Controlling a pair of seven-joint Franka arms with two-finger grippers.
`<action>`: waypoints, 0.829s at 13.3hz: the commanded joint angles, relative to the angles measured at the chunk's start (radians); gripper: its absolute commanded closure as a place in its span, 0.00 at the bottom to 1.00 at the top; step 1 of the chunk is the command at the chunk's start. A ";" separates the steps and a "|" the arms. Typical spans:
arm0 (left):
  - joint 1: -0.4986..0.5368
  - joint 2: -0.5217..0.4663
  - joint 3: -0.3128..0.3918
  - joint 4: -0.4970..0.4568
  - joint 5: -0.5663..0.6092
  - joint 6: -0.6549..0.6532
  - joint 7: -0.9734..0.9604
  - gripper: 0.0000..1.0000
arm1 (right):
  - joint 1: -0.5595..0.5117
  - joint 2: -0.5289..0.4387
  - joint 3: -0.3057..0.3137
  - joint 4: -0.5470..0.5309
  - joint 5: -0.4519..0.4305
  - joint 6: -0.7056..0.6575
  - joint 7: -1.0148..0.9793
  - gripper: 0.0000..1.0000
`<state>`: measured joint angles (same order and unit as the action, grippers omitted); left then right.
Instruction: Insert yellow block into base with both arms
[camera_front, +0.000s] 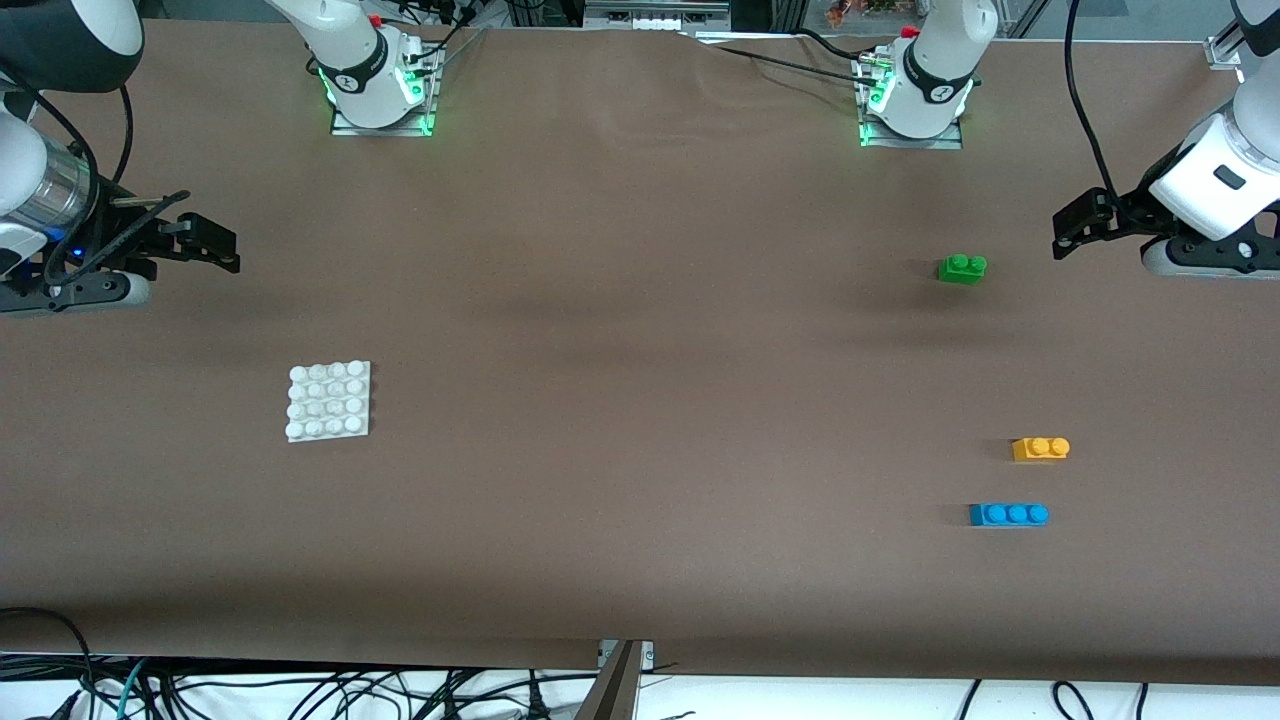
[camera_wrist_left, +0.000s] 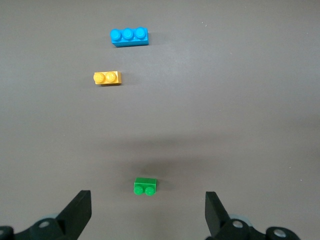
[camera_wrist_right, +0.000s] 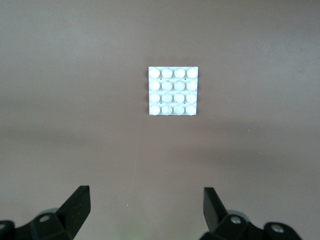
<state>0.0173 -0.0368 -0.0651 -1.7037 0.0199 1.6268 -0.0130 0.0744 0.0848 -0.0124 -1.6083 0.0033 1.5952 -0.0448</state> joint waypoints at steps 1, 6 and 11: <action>0.001 0.009 -0.002 0.029 -0.005 -0.025 0.015 0.00 | 0.001 -0.020 0.006 -0.018 -0.012 -0.001 0.016 0.00; 0.000 0.009 -0.004 0.030 -0.005 -0.030 0.015 0.00 | 0.001 -0.023 0.006 -0.019 -0.012 0.000 0.016 0.00; 0.001 0.009 -0.004 0.030 -0.005 -0.048 0.016 0.00 | 0.001 -0.025 0.006 -0.028 -0.012 0.003 0.016 0.00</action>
<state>0.0172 -0.0368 -0.0663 -1.7031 0.0199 1.6049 -0.0130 0.0744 0.0841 -0.0124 -1.6133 0.0033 1.5946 -0.0435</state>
